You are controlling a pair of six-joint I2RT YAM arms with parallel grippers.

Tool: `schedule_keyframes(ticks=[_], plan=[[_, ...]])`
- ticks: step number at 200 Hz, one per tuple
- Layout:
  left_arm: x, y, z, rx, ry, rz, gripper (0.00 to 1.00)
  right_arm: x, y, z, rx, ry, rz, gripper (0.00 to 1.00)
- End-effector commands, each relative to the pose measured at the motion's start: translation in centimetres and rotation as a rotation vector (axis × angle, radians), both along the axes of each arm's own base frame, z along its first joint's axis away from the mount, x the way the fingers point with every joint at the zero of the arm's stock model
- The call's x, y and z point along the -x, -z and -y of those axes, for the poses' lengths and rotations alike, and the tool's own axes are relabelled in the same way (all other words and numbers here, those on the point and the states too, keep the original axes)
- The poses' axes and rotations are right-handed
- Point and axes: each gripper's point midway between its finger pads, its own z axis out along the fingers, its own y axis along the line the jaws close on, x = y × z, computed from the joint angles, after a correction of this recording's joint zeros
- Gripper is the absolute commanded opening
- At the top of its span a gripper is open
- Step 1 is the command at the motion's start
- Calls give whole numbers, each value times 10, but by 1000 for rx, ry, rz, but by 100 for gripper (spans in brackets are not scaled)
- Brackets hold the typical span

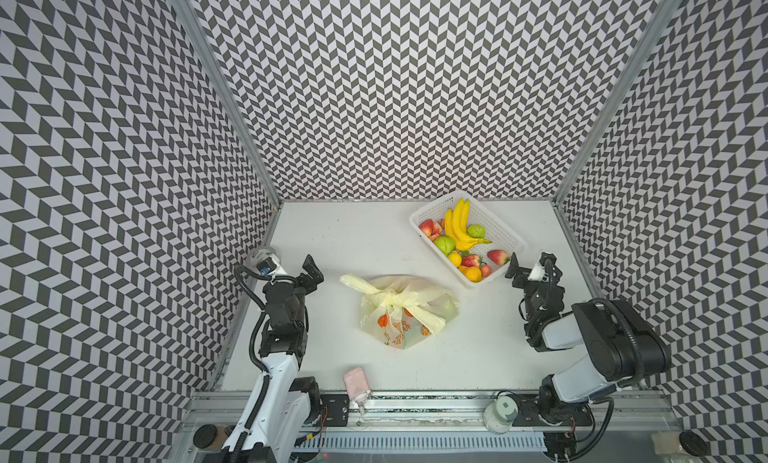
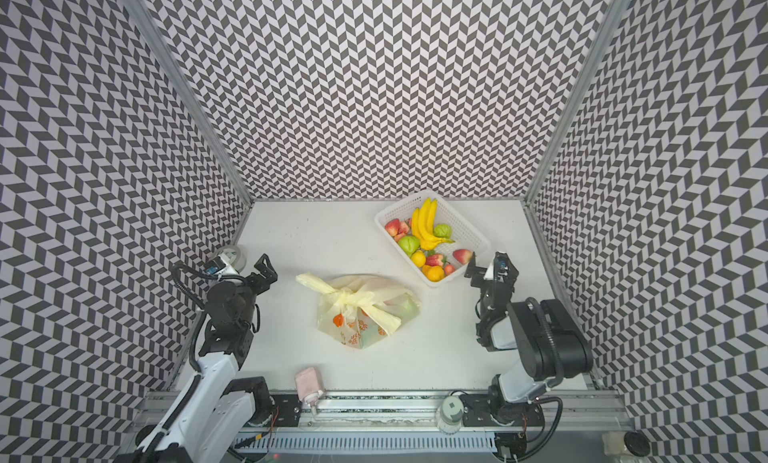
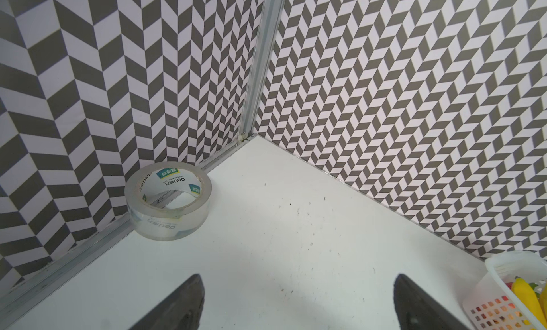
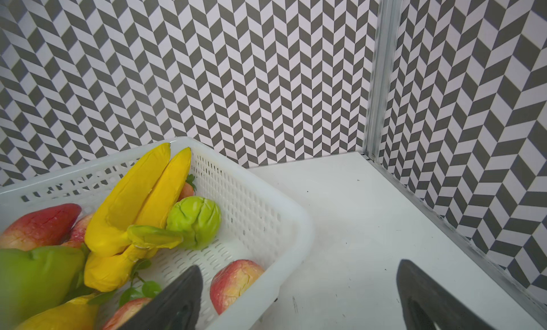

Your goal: Place the fake fruits into the plastic bag and tie a complex knot

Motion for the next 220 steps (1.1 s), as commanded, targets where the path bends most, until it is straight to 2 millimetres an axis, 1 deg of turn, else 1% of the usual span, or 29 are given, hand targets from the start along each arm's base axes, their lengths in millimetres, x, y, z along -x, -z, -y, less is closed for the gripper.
schedule_keyframes(ticks=[1,19,42,71,97,130,154,173,180,182,187,195,202,220], plan=[[-7,-8,-4,-68,-24,48,100,1,-10,-1,-13,-9,40,99],[-15,0,2,-137,-1,24,100,1,-10,-1,-13,-10,39,99],[-21,4,12,-240,25,20,100,1,-9,-1,-13,-11,38,99],[-26,19,22,-324,73,16,100,0,-10,-1,-14,-12,40,99],[-25,26,34,-382,135,64,100,0,-10,-1,-13,-11,39,99],[-25,28,50,-434,222,127,100,0,-10,-1,-13,-10,38,99],[-33,27,57,-444,265,138,100,0,-10,-1,-14,-11,38,99],[-44,31,65,-428,319,117,100,0,-10,-1,-13,-11,38,99],[-43,34,69,-425,338,131,99,0,-10,-1,-13,-12,38,99],[-42,31,71,-431,343,151,99,0,-10,-2,-14,-12,38,99],[-42,32,74,-443,357,165,99,0,-10,-1,-13,-10,38,99],[-43,39,77,-449,378,158,99,0,-10,-1,-12,-10,38,99],[-42,43,79,-461,382,163,99,0,-10,-1,-13,-11,38,99],[-41,43,80,-473,373,181,99,0,-10,-2,-14,-12,39,99]])
